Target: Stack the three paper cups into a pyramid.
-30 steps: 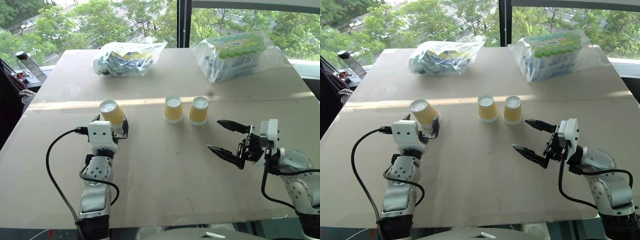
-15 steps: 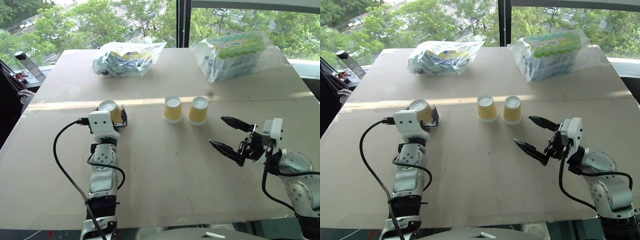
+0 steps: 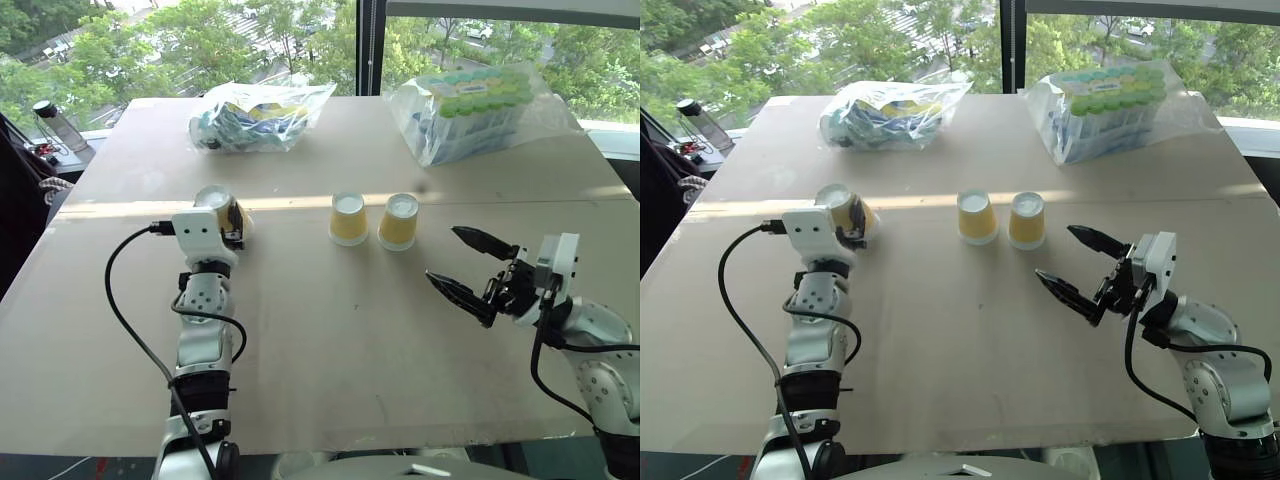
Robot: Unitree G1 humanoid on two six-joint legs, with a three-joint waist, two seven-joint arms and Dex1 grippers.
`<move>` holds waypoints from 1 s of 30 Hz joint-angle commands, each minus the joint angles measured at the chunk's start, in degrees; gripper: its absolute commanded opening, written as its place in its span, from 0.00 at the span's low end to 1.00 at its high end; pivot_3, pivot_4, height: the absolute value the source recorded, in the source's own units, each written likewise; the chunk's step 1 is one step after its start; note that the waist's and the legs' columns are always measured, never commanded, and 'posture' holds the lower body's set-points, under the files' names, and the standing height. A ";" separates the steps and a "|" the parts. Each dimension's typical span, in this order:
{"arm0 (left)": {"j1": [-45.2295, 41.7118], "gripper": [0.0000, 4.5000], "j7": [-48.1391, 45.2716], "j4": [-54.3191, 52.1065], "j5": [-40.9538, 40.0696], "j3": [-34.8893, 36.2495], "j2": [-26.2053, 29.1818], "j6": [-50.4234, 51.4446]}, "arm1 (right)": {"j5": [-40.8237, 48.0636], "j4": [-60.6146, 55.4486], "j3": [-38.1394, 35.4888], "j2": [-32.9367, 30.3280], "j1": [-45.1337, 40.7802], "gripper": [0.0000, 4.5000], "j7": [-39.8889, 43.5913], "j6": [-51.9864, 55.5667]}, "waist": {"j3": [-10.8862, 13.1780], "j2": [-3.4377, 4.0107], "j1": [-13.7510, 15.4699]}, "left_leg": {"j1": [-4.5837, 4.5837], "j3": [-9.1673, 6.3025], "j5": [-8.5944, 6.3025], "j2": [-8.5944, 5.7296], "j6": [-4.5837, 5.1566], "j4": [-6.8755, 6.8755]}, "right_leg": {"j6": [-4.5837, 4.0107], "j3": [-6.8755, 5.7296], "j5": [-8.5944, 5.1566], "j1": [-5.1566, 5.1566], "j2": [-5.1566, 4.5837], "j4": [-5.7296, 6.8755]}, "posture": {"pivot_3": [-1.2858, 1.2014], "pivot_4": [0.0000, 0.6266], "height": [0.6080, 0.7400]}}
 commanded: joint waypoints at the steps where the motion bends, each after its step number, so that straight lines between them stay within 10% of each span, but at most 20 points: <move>1: -8.22 0.55 -8.68 -3.34 -5.83 -2.79 1.53 1.78 | 4.48 -3.17 -5.08 -0.02 1.61 1.00 -1.09 -0.17 | 0.01 -0.01 0.23 | -0.13 -0.11 0.00 0.00 0.00 0.16 | 0.00 -0.12 0.00 -0.01 0.00 0.00 | 0.52 0.24 1.00; 11: -33.44 0.55 -43.39 8.48 -17.14 -13.07 3.39 13.12 | 5.37 -5.57 -12.25 0.35 8.05 1.00 -2.13 -4.28 | -0.03 0.02 -1.44 | -0.42 -0.31 0.00 -0.13 0.01 0.43 | 0.08 -0.08 0.14 -0.10 0.02 -0.01 | 0.52 0.24 1.00; 30: -32.61 0.55 -52.04 14.79 -11.84 -16.21 4.56 11.67 | 4.77 -7.17 -12.28 1.26 8.98 1.00 -4.57 -5.38 | -0.01 0.00 -1.63 | -0.61 -0.61 0.01 -0.21 0.00 0.48 | 0.09 -0.10 0.16 -0.33 0.05 0.08 | 0.52 0.24 1.00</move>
